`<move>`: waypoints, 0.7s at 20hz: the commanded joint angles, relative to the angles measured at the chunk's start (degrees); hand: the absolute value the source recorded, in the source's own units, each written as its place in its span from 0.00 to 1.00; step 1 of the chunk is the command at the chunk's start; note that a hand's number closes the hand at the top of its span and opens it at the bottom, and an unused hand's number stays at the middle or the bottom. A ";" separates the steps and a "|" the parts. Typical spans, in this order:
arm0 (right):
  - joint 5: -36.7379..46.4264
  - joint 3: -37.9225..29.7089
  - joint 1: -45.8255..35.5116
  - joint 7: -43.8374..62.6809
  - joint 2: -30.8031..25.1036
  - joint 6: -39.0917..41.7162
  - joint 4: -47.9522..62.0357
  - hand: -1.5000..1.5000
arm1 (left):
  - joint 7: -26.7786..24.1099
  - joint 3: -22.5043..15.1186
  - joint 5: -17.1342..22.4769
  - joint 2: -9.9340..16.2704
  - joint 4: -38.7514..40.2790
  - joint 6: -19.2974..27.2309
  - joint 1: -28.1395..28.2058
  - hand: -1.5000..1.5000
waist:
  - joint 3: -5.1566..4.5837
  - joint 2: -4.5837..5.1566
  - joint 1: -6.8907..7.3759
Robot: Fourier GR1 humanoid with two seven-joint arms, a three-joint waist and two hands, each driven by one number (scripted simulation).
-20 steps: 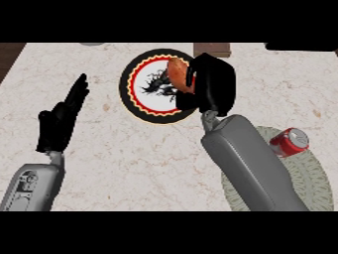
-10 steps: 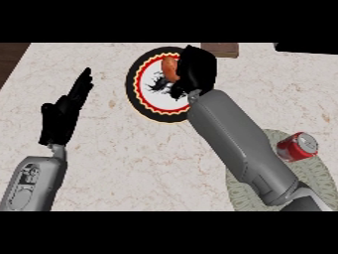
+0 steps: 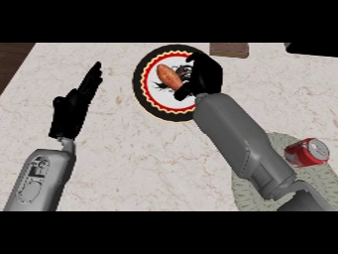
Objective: Pick the sweet potato from the placemat and place it in the plate
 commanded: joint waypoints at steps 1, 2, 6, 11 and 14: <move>-5.80 -0.06 0.72 -3.78 0.00 -4.44 2.46 0.00 | -1.09 0.22 0.87 0.55 -0.01 -1.53 0.63 0.50 | 0.02 0.26 1.66; -7.25 -2.29 0.18 -7.35 0.00 -4.90 2.14 0.00 | 0.43 -1.03 -0.08 -0.95 -0.67 -0.26 0.12 0.50 | 0.09 0.19 0.78; -13.33 -3.51 1.98 -13.39 0.00 -12.64 -2.31 0.00 | 0.83 -1.64 -1.08 -1.30 -2.14 0.76 1.23 0.50 | 0.15 -0.25 0.86; -18.73 -5.49 2.18 -16.39 0.00 -22.99 -5.85 0.00 | 1.06 0.37 -0.05 0.33 -2.86 0.30 2.84 0.50 | 0.06 -1.20 -1.60; -21.22 -6.44 4.18 -18.44 0.00 -27.46 -6.85 0.00 | -0.74 0.94 -0.44 0.00 -0.31 0.95 3.35 0.50 | 0.01 -1.40 -3.70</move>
